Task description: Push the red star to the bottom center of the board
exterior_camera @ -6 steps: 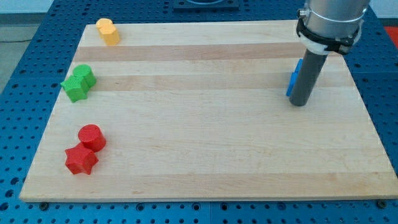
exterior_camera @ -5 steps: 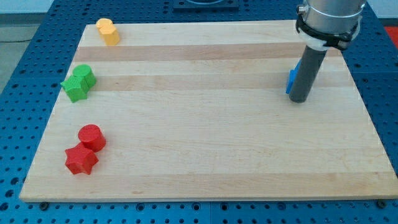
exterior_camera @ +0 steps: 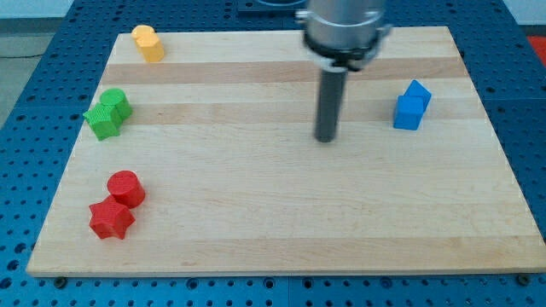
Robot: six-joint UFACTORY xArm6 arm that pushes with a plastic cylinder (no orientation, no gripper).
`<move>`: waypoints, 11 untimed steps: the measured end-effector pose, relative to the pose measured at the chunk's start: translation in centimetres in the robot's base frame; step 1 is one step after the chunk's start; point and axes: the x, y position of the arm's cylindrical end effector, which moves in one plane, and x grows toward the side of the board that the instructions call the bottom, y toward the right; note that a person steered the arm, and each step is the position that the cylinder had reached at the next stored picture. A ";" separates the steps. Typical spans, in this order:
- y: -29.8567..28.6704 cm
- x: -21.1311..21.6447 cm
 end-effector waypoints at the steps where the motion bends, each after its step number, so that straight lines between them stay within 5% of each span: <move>1: -6.7 1.0; 5: -29.5 7.1; 7: -28.3 11.2; 9: -20.5 12.8; 11: -21.0 16.8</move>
